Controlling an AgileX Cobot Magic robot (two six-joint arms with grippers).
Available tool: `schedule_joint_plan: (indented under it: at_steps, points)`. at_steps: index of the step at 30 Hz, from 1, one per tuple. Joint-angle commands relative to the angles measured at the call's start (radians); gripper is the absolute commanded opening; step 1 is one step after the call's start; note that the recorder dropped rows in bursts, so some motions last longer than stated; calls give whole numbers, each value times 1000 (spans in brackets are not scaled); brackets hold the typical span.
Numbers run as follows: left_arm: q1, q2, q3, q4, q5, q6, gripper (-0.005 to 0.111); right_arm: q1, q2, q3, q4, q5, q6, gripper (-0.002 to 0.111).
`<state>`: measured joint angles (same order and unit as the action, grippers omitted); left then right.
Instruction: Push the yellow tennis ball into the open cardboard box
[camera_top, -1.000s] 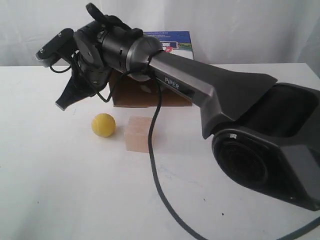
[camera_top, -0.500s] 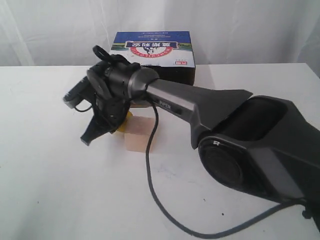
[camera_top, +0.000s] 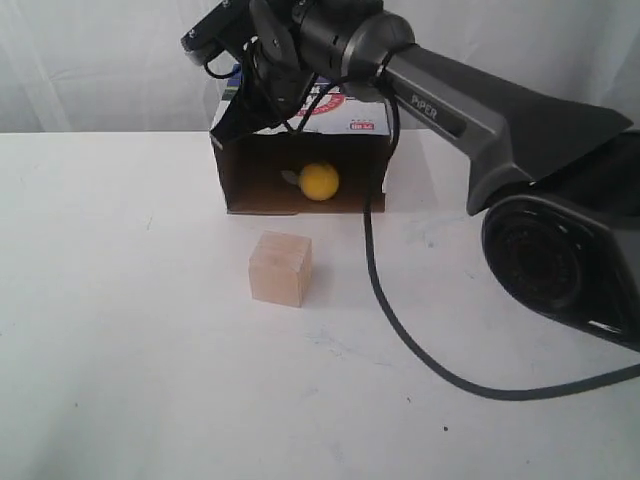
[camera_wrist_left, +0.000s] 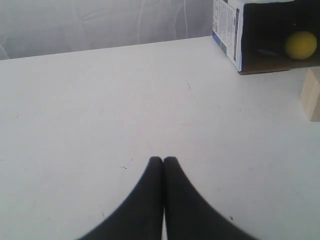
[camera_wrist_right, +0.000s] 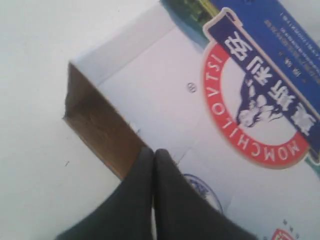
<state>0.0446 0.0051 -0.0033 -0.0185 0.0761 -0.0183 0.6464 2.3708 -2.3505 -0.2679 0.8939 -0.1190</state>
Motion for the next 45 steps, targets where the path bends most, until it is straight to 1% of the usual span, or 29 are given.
schedule_joint_plan:
  at_steps: [1,5,10,14,20,27,33,37,40,45]
  points:
    - [-9,-5,3,-6,0,0,0,21,4,15,11,36,-2,0]
    - [-9,-5,3,-6,0,0,0,39,4,55,37,36,15,0]
    - [-9,-5,3,-6,0,0,0,85,-6,150,85,33,18,0]
    - [-9,-5,3,-6,0,0,0,121,-70,273,105,-50,61,0]
    - [-9,-5,3,-6,0,0,0,129,-238,550,117,-208,132,0]
    - [-9,-5,3,-6,0,0,0,129,-467,904,165,-389,135,0]
    - [-9,-5,3,-6,0,0,0,129,-680,1231,187,-606,135,0]
    - [-9,-5,3,-6,0,0,0,129,-847,1442,190,-783,135,0]
    - [-9,-5,3,-6,0,0,0,112,-963,1594,190,-880,130,0]
    - [-9,-5,3,-6,0,0,0,80,-1148,1763,190,-932,119,0]
